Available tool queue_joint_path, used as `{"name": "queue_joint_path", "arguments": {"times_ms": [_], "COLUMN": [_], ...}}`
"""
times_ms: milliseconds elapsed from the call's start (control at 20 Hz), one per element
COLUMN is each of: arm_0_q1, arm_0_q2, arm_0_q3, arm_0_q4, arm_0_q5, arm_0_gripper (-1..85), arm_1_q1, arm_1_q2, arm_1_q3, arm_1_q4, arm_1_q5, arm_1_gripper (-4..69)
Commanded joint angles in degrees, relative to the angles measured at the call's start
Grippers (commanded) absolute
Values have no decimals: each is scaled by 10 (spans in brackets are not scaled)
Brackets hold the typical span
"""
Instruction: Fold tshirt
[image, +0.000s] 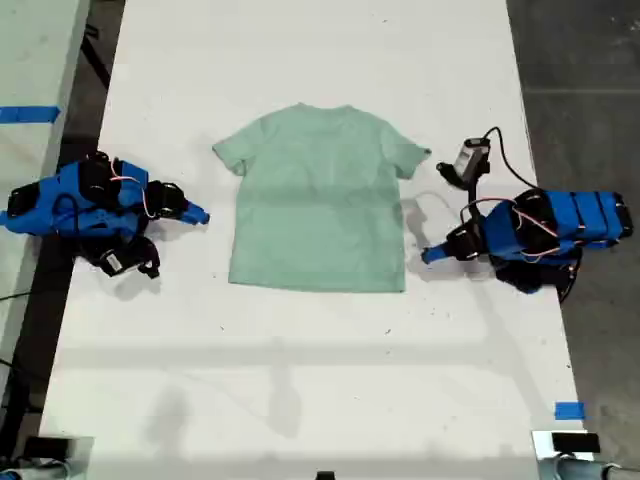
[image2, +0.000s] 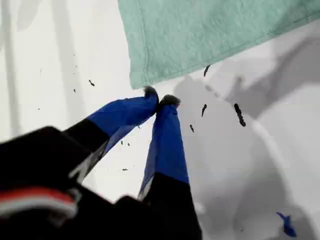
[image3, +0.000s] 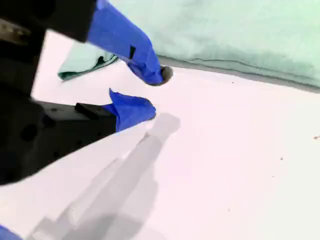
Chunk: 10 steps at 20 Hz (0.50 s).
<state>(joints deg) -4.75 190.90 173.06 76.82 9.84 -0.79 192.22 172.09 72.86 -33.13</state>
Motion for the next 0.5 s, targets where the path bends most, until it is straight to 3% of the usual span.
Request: {"name": "queue_joint_path", "arguments": {"times_ms": [0, 450], "arm_0_q1": [47, 33], "arm_0_q2": [0, 0], "arm_0_q3": [-7, -5], "arm_0_q4": [-106, -123], "arm_0_q5": [11, -4], "arm_0_gripper": [1, 1], "arm_1_q1": [42, 54], "arm_1_q2": [4, 4], "arm_1_q3": [-4, -4], "arm_1_q4": [-31, -46], "arm_1_q5": [634, 628], "arm_1_gripper": [-3, -3]}}
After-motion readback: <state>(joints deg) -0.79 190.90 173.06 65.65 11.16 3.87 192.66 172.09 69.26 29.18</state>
